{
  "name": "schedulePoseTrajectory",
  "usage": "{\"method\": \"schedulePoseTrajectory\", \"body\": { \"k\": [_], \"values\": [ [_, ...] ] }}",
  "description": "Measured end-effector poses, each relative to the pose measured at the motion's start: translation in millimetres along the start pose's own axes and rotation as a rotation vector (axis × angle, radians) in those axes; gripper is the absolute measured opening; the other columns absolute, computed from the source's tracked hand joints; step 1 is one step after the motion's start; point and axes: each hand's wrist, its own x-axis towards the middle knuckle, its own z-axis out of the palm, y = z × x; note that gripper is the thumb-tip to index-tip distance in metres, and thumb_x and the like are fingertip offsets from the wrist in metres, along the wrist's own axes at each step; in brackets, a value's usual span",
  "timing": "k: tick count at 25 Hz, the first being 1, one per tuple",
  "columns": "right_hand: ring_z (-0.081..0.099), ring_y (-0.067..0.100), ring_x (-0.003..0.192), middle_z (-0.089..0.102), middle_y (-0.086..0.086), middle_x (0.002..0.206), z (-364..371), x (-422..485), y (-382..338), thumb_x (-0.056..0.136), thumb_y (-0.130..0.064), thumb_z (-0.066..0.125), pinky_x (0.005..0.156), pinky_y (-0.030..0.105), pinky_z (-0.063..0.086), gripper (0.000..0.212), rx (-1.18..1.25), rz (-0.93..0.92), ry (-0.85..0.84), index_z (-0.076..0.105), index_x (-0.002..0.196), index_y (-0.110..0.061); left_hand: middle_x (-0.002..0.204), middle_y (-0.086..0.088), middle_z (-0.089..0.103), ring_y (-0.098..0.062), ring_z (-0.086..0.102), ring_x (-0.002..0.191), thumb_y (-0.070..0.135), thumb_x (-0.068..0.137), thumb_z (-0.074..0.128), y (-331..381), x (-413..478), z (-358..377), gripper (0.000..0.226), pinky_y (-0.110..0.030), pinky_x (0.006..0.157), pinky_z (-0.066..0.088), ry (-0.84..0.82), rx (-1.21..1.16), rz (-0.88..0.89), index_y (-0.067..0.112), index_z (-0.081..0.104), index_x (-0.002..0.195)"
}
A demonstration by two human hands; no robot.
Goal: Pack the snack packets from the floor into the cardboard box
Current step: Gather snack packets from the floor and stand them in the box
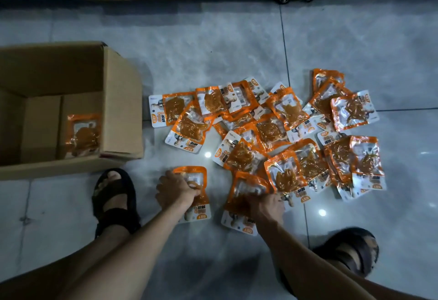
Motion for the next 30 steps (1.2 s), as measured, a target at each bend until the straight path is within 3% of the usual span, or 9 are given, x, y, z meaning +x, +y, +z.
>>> {"method": "schedulePoseTrajectory", "body": {
  "k": [3,7,11,16,18,21,25,27,30],
  "values": [
    [0.069,0.019,0.083,0.07,-0.002,0.094,1,7,2,0.067,-0.054,0.075,0.077,0.044,0.06,0.049,0.044,-0.096,-0.063,0.059,0.104,-0.025,0.134,-0.016,0.055,-0.035,0.057,0.12,0.049,0.06,0.089,-5,0,15,0.109,-0.045,0.094,0.046,0.062,0.002,0.047,0.007,0.027,0.14],
    [0.07,0.011,0.078,0.073,-0.001,0.093,-11,-1,-9,0.078,-0.023,0.077,0.078,0.039,0.061,0.026,0.241,-0.251,-0.176,0.064,0.101,-0.017,0.123,-0.016,0.064,-0.038,0.064,0.109,0.028,0.064,0.092,-10,-4,13,0.085,-0.046,0.086,0.052,0.063,-0.231,0.121,0.01,0.035,0.124],
    [0.067,-0.005,0.063,0.07,-0.01,0.083,-42,-14,-23,0.087,-0.013,0.068,0.055,0.011,0.053,0.011,0.251,-0.432,-0.352,0.061,0.089,-0.021,0.106,-0.012,0.07,-0.031,0.067,0.096,0.018,0.062,0.092,-10,-12,-21,0.062,-0.033,0.077,0.051,0.02,-0.309,0.333,0.009,0.05,0.108],
    [0.074,0.019,0.075,0.075,0.008,0.087,-109,-6,-44,0.09,-0.016,0.064,0.063,0.025,0.06,0.014,0.57,-0.362,-0.333,0.067,0.093,-0.003,0.087,0.001,0.07,-0.016,0.064,0.08,0.015,0.075,0.084,36,-28,-101,0.023,-0.021,0.063,0.044,-0.115,-0.183,0.556,0.013,0.068,0.09],
    [0.073,0.021,0.076,0.074,0.01,0.09,-134,5,-42,0.089,-0.017,0.066,0.068,0.03,0.06,0.012,0.714,-0.304,-0.262,0.067,0.092,-0.006,0.091,0.004,0.069,-0.016,0.065,0.087,0.02,0.077,0.083,65,-33,-119,0.02,-0.022,0.068,0.047,-0.184,-0.073,0.671,0.015,0.069,0.09],
    [0.071,0.027,0.087,0.074,0.012,0.097,-153,28,-25,0.087,-0.017,0.069,0.086,0.042,0.056,0.014,0.84,-0.22,-0.209,0.067,0.096,-0.006,0.112,-0.001,0.064,-0.017,0.056,0.104,0.02,0.076,0.082,114,-35,-108,0.036,-0.031,0.09,0.046,-0.185,0.172,0.895,0.013,0.073,0.111],
    [0.069,0.026,0.085,0.07,0.014,0.101,-142,51,-8,0.087,-0.014,0.069,0.073,0.034,0.056,0.027,0.86,-0.074,-0.193,0.064,0.11,-0.001,0.139,-0.005,0.053,-0.022,0.047,0.129,-0.004,0.088,0.063,162,-34,-49,0.034,-0.035,0.111,0.036,-0.122,0.479,1.126,0.012,0.071,0.117],
    [0.068,0.026,0.089,0.071,0.012,0.102,-130,61,-6,0.088,-0.013,0.067,0.076,0.036,0.056,0.024,0.79,-0.076,-0.197,0.065,0.109,-0.003,0.146,-0.007,0.048,-0.027,0.042,0.136,-0.005,0.091,0.057,170,-28,-22,0.039,-0.04,0.113,0.033,-0.121,0.571,1.161,0.012,0.066,0.125],
    [0.068,0.023,0.087,0.072,0.01,0.101,-110,68,-5,0.087,-0.011,0.067,0.082,0.041,0.056,0.02,0.722,-0.09,-0.204,0.065,0.106,-0.005,0.148,-0.01,0.041,-0.028,0.041,0.133,0.016,0.086,0.072,167,-17,-5,0.062,-0.044,0.109,0.04,-0.106,0.626,1.141,0.015,0.044,0.142]
  ]
}}
